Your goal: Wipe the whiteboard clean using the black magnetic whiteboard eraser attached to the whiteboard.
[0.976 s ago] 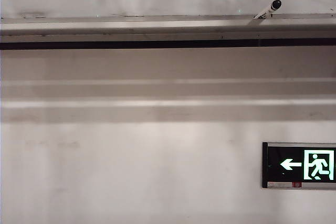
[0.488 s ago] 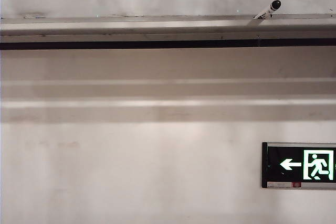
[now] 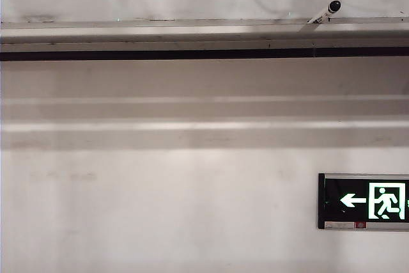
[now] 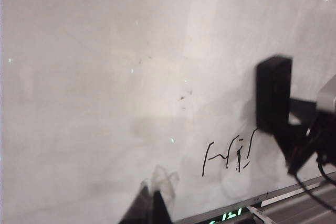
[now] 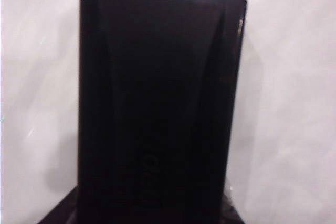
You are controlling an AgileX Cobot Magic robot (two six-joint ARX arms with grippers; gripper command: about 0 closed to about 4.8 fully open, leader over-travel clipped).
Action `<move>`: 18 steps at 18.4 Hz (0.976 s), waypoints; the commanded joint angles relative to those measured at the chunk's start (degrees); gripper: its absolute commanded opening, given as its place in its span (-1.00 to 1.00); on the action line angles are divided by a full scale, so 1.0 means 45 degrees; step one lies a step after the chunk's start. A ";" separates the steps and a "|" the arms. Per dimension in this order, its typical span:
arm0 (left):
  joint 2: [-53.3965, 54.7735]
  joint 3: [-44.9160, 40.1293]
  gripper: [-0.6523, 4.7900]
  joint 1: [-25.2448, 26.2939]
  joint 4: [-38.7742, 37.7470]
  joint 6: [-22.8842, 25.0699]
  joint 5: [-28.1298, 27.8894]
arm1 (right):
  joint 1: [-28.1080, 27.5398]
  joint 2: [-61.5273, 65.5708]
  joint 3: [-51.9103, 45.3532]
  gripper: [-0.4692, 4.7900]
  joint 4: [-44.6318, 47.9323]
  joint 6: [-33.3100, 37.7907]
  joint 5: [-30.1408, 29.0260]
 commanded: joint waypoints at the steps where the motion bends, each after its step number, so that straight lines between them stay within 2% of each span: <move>1: -0.0039 0.0053 -0.78 -0.0010 0.0214 -0.0044 0.0078 | 0.0019 0.0180 -0.0058 -0.59 -0.2307 -0.0733 -0.0306; 9: -0.0039 0.0053 -0.78 -0.0010 0.0214 -0.0340 0.0325 | 0.0267 0.1243 -0.0078 -0.59 -0.4449 -0.0826 -0.0821; 11: -0.0039 0.0053 -0.78 -0.0005 0.0214 -0.0335 0.0321 | 0.0627 0.1622 -0.0078 -0.59 -0.4469 -0.1700 -0.0714; 12: -0.0039 0.0053 -0.78 -0.0010 0.0209 -0.0340 0.0325 | 0.0835 0.1719 -0.0078 -0.59 -0.4381 -0.2361 -0.0219; 14: -0.0039 0.0053 -0.78 -0.0010 0.0209 -0.0335 0.0325 | 0.1384 0.1768 -0.0078 -0.59 -0.3002 -0.3225 0.2001; 15: -0.0039 0.0053 -0.78 -0.0010 0.0209 -0.0335 0.0321 | 0.1787 0.1763 -0.0073 -0.59 -0.1049 -0.4279 0.3424; 17: -0.0039 0.0053 -0.78 -0.0010 0.0214 -0.0335 0.0321 | 0.2171 0.1763 -0.0049 -0.59 0.1579 -0.5989 0.3905; 18: -0.0039 0.0053 -0.78 -0.0005 0.0214 -0.0335 0.0321 | 0.2220 0.1758 -0.0005 -0.63 0.2161 -0.6101 0.3978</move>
